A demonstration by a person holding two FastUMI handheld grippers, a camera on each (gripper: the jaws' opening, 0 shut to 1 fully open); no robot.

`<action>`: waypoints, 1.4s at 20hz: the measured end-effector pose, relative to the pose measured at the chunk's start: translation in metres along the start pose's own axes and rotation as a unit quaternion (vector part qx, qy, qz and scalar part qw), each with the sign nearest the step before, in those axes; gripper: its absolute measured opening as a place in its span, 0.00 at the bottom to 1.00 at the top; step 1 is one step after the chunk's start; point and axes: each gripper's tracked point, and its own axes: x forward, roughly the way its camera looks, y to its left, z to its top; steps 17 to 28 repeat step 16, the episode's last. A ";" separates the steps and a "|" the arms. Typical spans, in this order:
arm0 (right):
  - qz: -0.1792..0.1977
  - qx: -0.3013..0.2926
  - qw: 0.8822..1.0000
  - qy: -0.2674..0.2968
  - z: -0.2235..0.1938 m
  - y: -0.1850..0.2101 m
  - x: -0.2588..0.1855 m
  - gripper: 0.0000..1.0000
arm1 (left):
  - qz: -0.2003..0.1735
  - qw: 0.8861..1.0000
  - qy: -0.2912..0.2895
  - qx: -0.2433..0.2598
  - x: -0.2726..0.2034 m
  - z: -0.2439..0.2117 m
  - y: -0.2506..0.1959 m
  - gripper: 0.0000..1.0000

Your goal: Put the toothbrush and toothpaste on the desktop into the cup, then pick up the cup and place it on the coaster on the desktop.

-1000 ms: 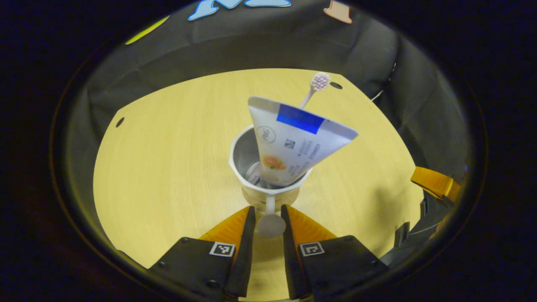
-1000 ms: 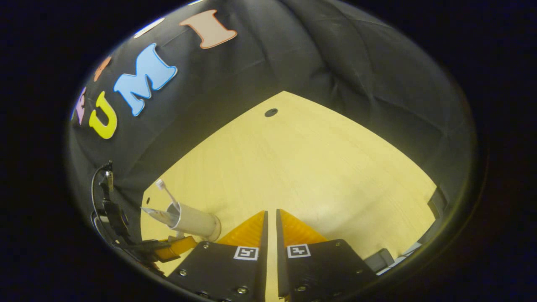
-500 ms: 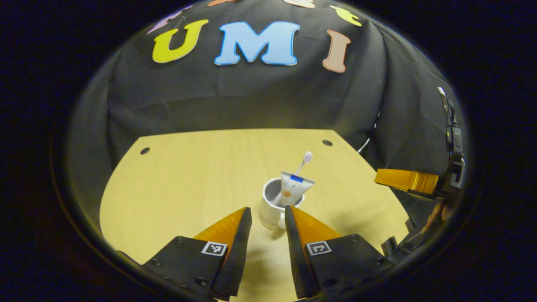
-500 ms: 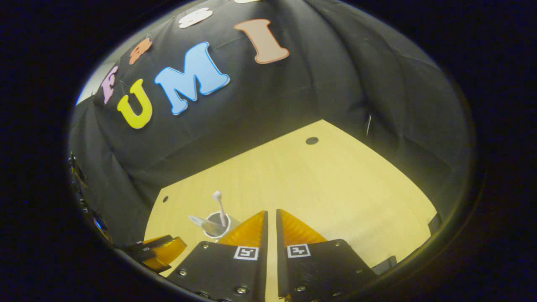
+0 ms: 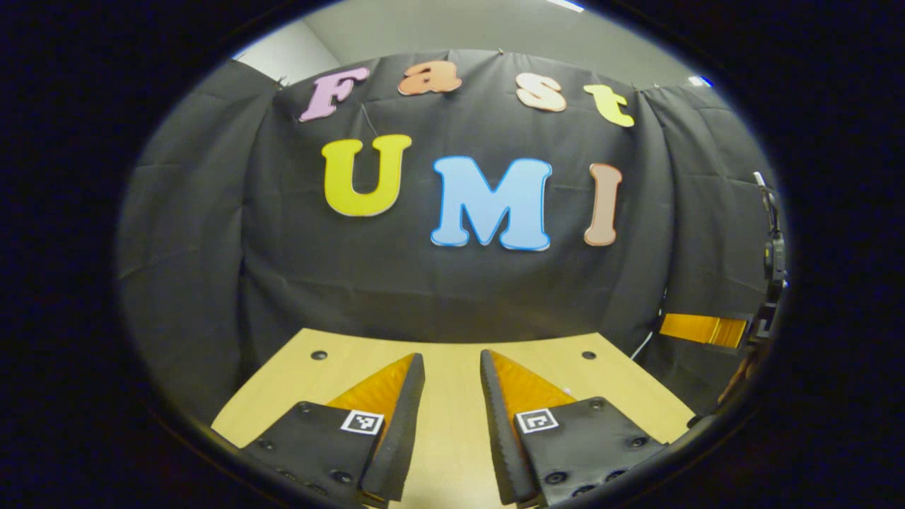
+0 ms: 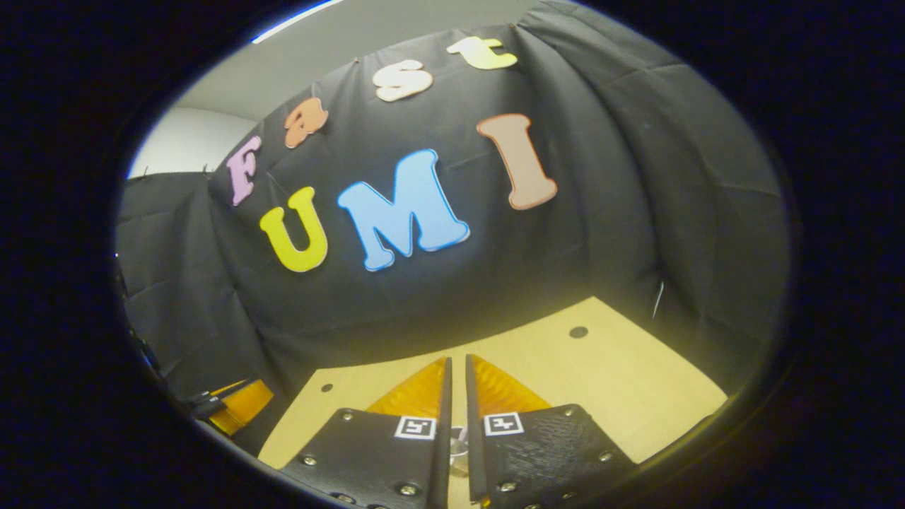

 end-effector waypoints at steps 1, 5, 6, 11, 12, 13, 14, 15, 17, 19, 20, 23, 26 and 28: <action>0.004 -0.010 1.000 -0.015 0.009 0.010 -0.002 0.10 | 0.006 1.000 -0.021 0.001 -0.001 0.014 0.007 0.51; 0.010 -0.037 0.998 -0.046 0.028 0.034 -0.020 0.10 | -0.003 0.998 -0.066 -0.013 -0.018 0.052 0.015 0.50; 0.014 -0.040 0.998 -0.047 0.030 0.040 -0.022 0.10 | -0.004 0.998 -0.069 -0.012 -0.019 0.055 0.019 0.50; 0.013 -0.073 0.996 -0.058 0.030 0.054 -0.024 0.10 | -0.017 0.997 -0.074 -0.019 -0.025 0.064 0.018 0.51; 0.014 -0.075 0.995 -0.057 0.030 0.057 -0.027 0.10 | -0.017 0.997 -0.074 -0.019 -0.025 0.065 0.016 0.51; 0.014 -0.075 0.995 -0.057 0.030 0.059 -0.027 0.10 | -0.017 0.997 -0.074 -0.020 -0.025 0.065 0.016 0.51; 0.013 -0.076 0.995 -0.059 0.029 0.059 -0.027 0.10 | -0.017 0.997 -0.074 -0.020 -0.027 0.066 0.016 0.51; 0.012 -0.077 0.995 -0.060 0.029 0.060 -0.027 0.10 | -0.015 0.997 -0.075 -0.018 -0.027 0.067 0.017 0.51; 0.012 -0.079 0.995 -0.060 0.028 0.061 -0.027 0.10 | -0.012 0.997 -0.076 -0.016 -0.026 0.067 0.017 0.51; 0.012 -0.079 0.995 -0.060 0.028 0.061 -0.027 0.10 | -0.012 0.997 -0.076 -0.016 -0.026 0.067 0.017 0.51; 0.012 -0.079 0.995 -0.060 0.028 0.061 -0.027 0.10 | -0.012 0.997 -0.076 -0.016 -0.026 0.067 0.017 0.51; 0.012 -0.079 0.995 -0.060 0.028 0.061 -0.027 0.10 | -0.012 0.997 -0.076 -0.016 -0.026 0.067 0.017 0.51; 0.012 -0.079 0.995 -0.060 0.028 0.061 -0.027 0.10 | -0.012 0.997 -0.076 -0.016 -0.026 0.067 0.017 0.51; 0.012 -0.079 0.995 -0.060 0.028 0.061 -0.027 0.10 | -0.012 0.997 -0.076 -0.016 -0.026 0.067 0.017 0.51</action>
